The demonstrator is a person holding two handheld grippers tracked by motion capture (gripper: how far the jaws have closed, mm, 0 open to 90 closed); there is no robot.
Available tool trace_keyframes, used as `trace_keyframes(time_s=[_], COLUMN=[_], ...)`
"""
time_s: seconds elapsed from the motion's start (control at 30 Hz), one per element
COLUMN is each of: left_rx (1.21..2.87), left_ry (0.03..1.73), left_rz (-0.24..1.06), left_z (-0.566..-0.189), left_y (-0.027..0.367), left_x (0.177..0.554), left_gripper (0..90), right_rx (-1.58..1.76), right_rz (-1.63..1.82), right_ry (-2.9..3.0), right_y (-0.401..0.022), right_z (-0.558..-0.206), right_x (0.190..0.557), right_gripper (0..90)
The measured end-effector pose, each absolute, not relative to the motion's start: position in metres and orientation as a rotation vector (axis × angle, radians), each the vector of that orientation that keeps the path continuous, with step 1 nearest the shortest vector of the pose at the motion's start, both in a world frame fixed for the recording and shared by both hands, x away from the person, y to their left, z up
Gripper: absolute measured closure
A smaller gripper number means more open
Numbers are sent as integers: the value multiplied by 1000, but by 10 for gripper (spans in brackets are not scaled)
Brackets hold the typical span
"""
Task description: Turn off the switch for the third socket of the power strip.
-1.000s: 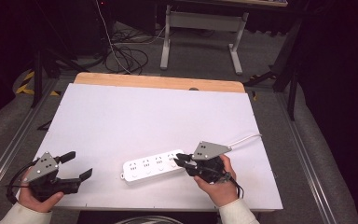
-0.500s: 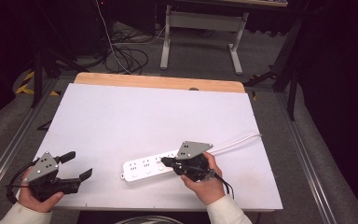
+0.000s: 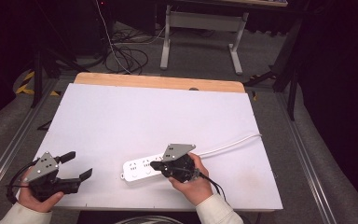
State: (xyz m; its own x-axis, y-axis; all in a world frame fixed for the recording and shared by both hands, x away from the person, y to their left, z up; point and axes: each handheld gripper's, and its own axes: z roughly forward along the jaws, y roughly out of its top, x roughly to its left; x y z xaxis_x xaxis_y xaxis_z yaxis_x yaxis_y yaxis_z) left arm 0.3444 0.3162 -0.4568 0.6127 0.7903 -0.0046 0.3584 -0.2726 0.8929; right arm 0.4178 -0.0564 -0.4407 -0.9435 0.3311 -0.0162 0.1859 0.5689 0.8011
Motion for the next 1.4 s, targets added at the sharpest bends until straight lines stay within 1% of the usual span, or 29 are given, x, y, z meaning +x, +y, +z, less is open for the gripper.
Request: trace_keyframes(time_s=[0.67,1.4], left_rx=[1875,1875], left_ry=[921,919], left_rz=[561,562], left_z=[-457,-457], left_y=[316,316], left_x=[345,344], left_gripper=[152,152], right_rx=[413,406], right_rz=[1216,1177], right_ry=[2681,2672], right_y=[-36,-30], right_z=[-456,-462], right_x=[419,417], right_gripper=[900,900])
